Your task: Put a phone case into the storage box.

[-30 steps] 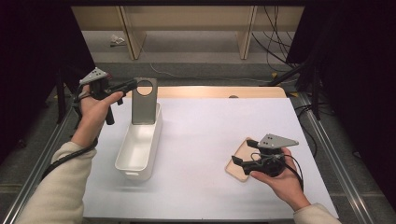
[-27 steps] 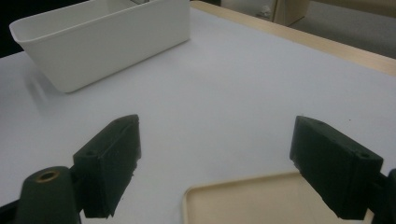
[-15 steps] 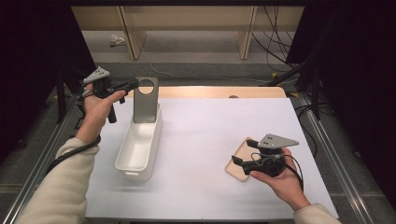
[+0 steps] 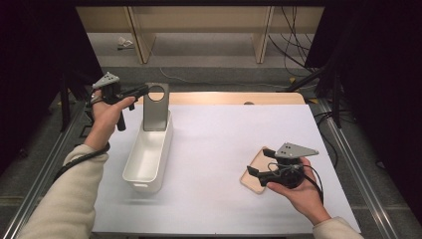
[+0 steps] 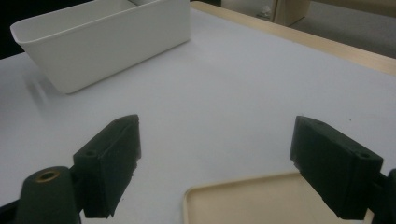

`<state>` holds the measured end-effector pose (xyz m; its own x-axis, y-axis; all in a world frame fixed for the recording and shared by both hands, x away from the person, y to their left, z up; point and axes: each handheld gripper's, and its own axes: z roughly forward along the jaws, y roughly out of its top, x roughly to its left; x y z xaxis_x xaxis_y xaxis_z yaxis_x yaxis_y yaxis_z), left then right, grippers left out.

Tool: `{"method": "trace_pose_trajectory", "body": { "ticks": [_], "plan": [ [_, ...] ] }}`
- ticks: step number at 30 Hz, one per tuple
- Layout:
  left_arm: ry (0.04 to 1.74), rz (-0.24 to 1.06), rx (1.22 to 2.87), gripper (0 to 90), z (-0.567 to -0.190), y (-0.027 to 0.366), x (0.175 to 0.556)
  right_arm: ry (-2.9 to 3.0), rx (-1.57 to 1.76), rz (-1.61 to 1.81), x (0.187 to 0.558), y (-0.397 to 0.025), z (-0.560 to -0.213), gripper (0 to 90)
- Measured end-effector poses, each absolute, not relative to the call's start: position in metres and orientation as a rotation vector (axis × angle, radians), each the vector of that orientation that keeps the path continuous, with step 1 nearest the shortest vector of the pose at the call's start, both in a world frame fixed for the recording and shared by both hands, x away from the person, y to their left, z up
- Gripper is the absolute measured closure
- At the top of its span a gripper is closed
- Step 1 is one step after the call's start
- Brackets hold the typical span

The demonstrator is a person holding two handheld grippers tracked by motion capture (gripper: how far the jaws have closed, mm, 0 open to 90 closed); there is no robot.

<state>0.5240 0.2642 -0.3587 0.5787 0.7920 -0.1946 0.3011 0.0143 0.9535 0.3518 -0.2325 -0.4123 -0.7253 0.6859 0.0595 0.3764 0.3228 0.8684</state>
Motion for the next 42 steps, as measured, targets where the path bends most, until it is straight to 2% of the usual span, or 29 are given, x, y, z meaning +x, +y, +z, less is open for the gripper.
{"method": "trace_pose_trajectory", "body": {
  "ticks": [42],
  "plan": [
    [0.993, 0.477, 1.598, 81.6, -0.382, 0.264, 0.544, 2.276, 0.953, 1.370, 0.352, -0.233, -0.412, 17.2]
  ]
}}
